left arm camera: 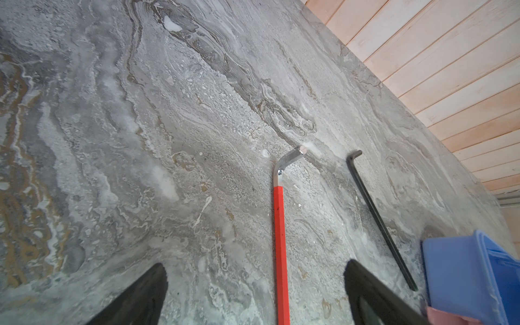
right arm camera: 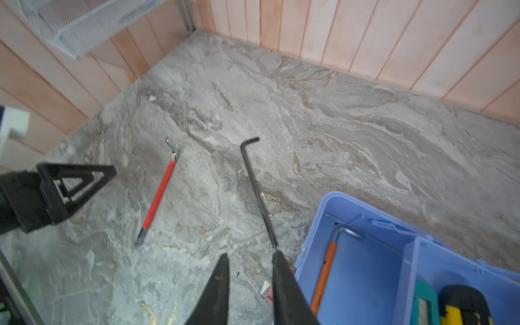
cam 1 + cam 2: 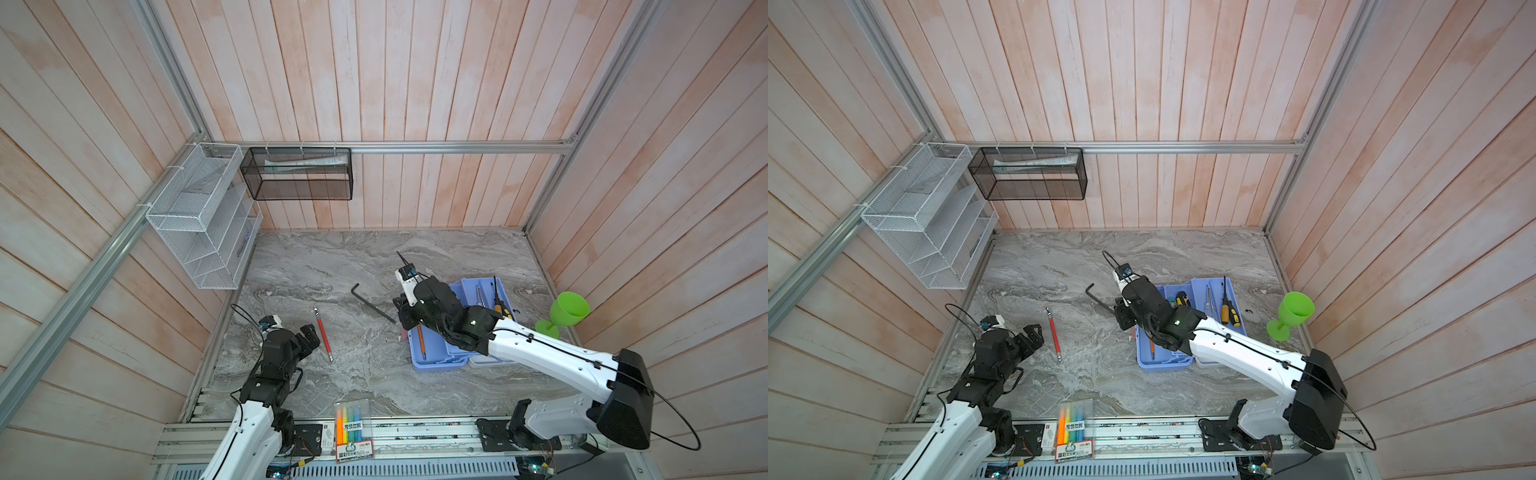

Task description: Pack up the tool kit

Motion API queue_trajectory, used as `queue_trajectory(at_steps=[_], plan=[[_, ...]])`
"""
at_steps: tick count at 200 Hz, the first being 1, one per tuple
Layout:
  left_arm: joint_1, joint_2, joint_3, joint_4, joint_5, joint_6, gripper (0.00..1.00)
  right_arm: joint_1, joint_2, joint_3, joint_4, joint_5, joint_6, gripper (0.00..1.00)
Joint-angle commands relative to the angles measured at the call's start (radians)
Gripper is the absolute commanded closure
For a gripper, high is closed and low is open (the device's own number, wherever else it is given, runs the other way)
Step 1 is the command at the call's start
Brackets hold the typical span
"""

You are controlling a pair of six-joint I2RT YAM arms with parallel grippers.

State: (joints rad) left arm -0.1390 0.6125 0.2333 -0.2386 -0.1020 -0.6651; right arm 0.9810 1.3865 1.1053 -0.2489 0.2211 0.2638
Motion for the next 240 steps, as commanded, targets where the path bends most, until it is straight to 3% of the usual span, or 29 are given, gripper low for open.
queue_trajectory(at_steps=[1,56,93,125,189,212,240], plan=[[-0.006,-0.005,0.002,0.015,-0.002,0.013,0.0,-0.007,0.109,0.072,-0.075,-0.106,-0.131,0.69],[-0.009,-0.023,0.0,0.007,-0.013,0.009,0.0,-0.116,0.435,0.28,-0.113,-0.309,-0.338,0.48],[-0.014,-0.038,-0.002,-0.007,-0.032,-0.001,0.0,-0.154,0.692,0.528,-0.295,-0.282,-0.428,0.47],[-0.015,-0.039,0.0,-0.009,-0.04,-0.004,0.0,-0.166,0.811,0.609,-0.322,-0.272,-0.445,0.47],[-0.015,-0.023,0.001,-0.003,-0.042,-0.004,0.0,-0.169,0.902,0.666,-0.352,-0.258,-0.448,0.51],[-0.015,-0.023,0.001,-0.004,-0.042,-0.005,0.0,-0.169,0.92,0.667,-0.359,-0.261,-0.437,0.56],[-0.015,-0.023,0.003,-0.004,-0.042,-0.005,0.0,-0.168,0.942,0.669,-0.372,-0.251,-0.422,0.7]])
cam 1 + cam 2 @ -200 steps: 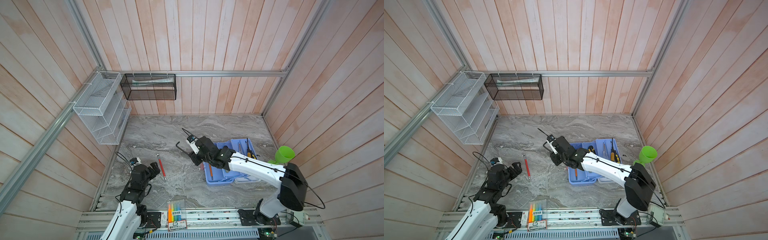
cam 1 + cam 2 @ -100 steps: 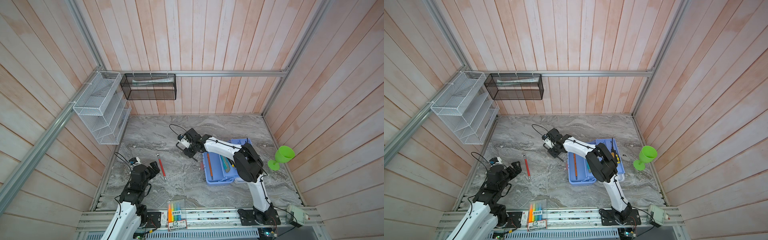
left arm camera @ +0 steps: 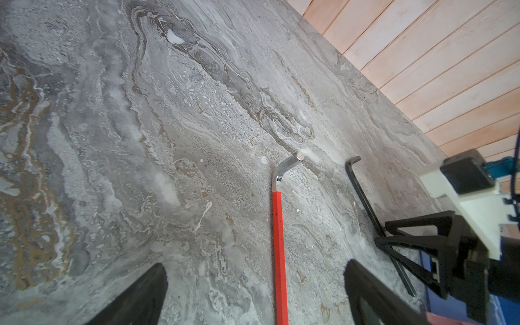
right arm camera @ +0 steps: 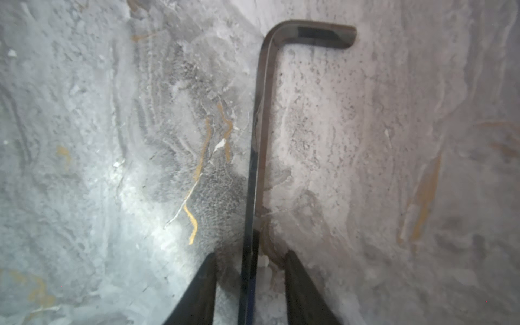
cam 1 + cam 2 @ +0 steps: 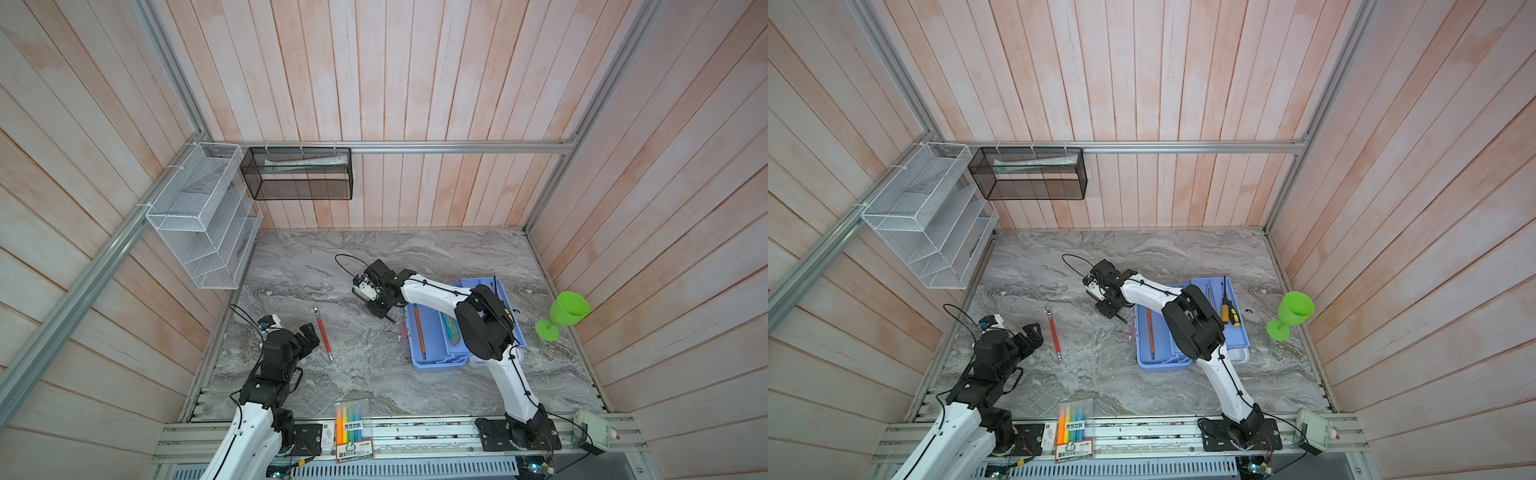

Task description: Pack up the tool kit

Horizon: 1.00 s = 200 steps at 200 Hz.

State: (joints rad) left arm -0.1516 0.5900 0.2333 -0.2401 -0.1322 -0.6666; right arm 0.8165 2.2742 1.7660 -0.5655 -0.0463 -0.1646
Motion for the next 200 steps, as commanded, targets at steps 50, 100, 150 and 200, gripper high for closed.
queue_trajectory(at_steps=[50,100,150,200], plan=[[-0.002,0.0,0.002,-0.002,-0.011,-0.003,0.0,-0.006,0.061,0.012,-0.066,0.038,0.054,0.94],[-0.003,-0.001,0.001,-0.003,-0.01,-0.002,0.0,-0.001,-0.001,-0.007,-0.054,0.02,0.124,1.0],[-0.002,-0.004,0.001,-0.001,-0.009,-0.002,0.0,-0.001,-0.142,-0.075,-0.001,-0.012,0.182,1.0],[-0.003,-0.006,0.001,0.001,-0.006,-0.001,0.0,0.001,-0.254,-0.153,0.029,-0.006,0.229,1.0]])
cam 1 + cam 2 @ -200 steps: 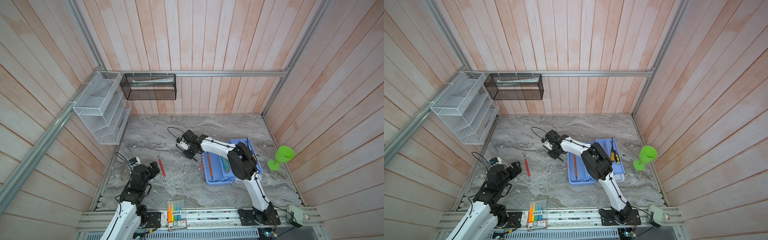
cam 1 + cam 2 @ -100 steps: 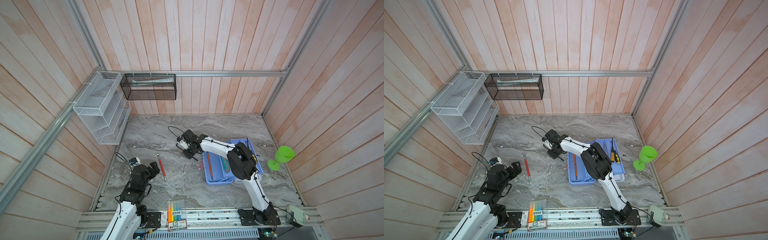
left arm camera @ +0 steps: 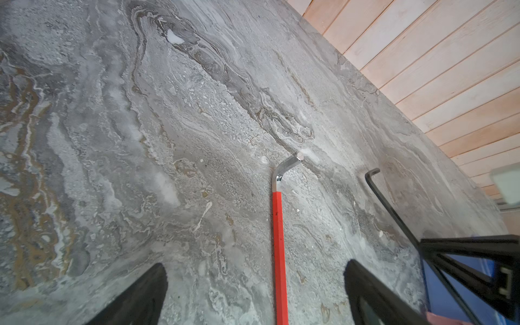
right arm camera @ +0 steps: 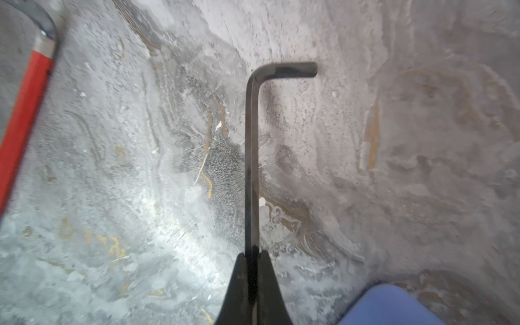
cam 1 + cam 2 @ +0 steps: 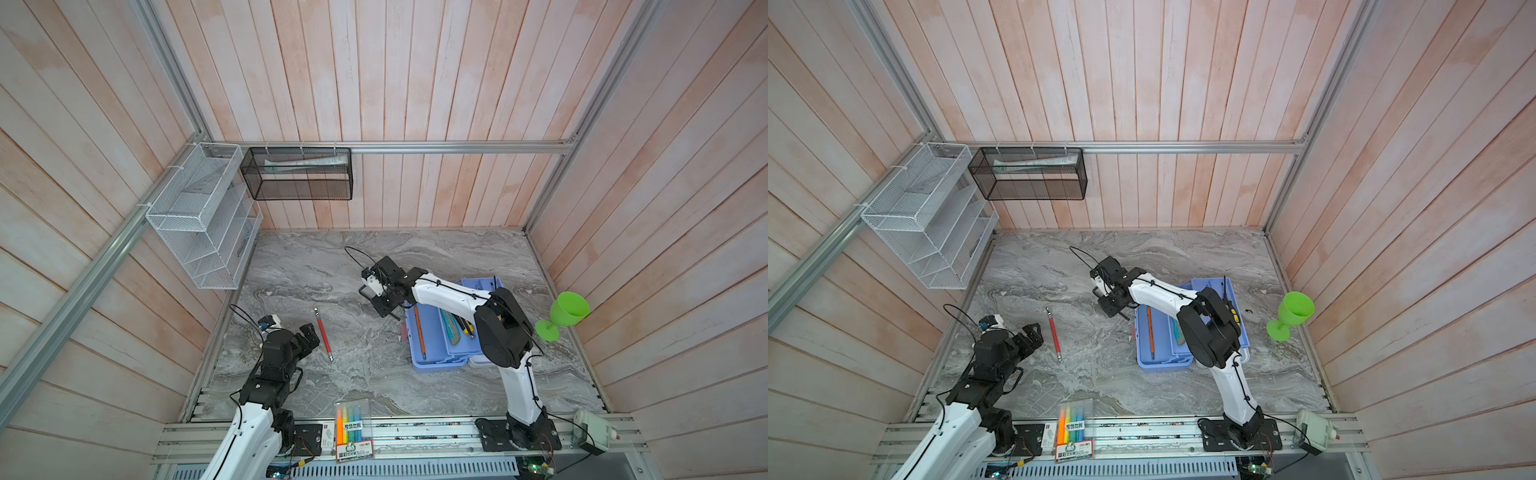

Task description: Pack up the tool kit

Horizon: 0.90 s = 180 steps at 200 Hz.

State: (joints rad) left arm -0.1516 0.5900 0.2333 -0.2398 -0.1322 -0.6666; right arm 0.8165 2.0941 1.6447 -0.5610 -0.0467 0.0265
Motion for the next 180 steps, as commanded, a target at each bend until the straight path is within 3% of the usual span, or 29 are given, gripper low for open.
queue_trajectory(at_steps=[1,41,61,74,93,123,180], plan=[[-0.002,-0.005,0.001,0.0,-0.006,-0.001,0.0,0.001,-0.076,-0.033,0.025,-0.005,0.039,1.0],[-0.003,-0.009,-0.001,-0.002,-0.006,0.0,0.0,0.004,-0.156,-0.085,0.026,0.03,0.074,1.0],[-0.004,-0.008,0.0,0.002,-0.004,0.001,0.0,0.01,-0.161,-0.101,0.024,-0.029,0.047,1.0],[-0.004,-0.006,0.0,0.002,-0.003,0.002,0.0,0.018,-0.138,-0.097,0.012,-0.04,0.029,0.82],[-0.003,-0.009,0.0,-0.002,-0.003,0.001,0.0,0.033,-0.073,-0.046,-0.04,-0.03,0.006,0.7],[-0.003,-0.014,0.0,-0.004,-0.006,-0.001,0.0,0.065,0.015,0.009,-0.076,0.016,-0.02,0.6],[-0.004,-0.014,0.0,-0.004,-0.007,-0.001,0.0,0.065,0.125,0.077,-0.088,0.006,-0.048,0.58]])
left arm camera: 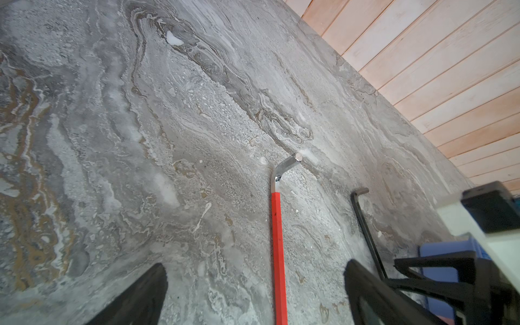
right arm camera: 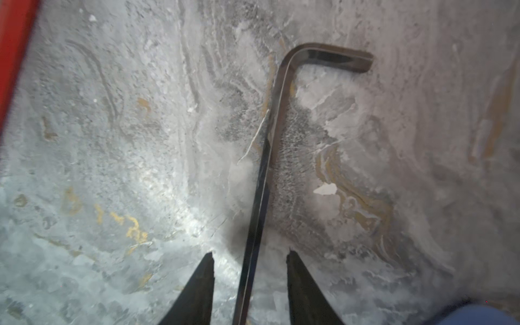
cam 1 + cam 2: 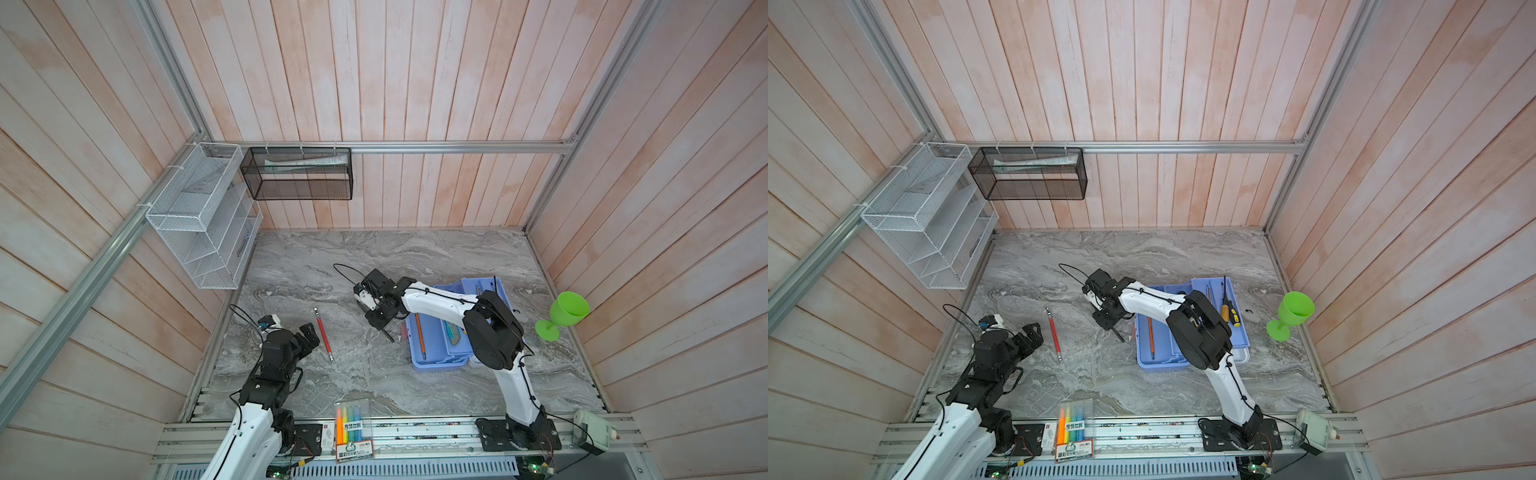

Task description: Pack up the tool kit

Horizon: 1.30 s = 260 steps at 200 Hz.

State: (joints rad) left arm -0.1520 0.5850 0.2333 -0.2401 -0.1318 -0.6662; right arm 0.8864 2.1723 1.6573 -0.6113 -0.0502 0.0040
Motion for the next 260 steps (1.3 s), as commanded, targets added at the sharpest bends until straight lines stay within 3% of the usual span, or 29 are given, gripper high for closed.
queue_trajectory(at_steps=[1,53,147,260], plan=[[-0.004,-0.009,-0.001,-0.003,-0.008,-0.001,0.0,-0.004,0.048,0.065,-0.039,0.01,-0.025,0.58],[-0.004,-0.008,-0.001,-0.005,-0.011,-0.003,0.0,-0.004,0.12,0.116,-0.081,0.048,-0.032,0.6],[-0.004,-0.003,0.0,-0.001,-0.008,0.0,0.0,0.017,0.235,0.258,-0.255,0.122,0.063,1.0],[-0.004,-0.019,-0.004,-0.002,-0.005,0.002,0.0,0.004,-0.01,0.217,-0.203,0.035,0.143,1.0]])
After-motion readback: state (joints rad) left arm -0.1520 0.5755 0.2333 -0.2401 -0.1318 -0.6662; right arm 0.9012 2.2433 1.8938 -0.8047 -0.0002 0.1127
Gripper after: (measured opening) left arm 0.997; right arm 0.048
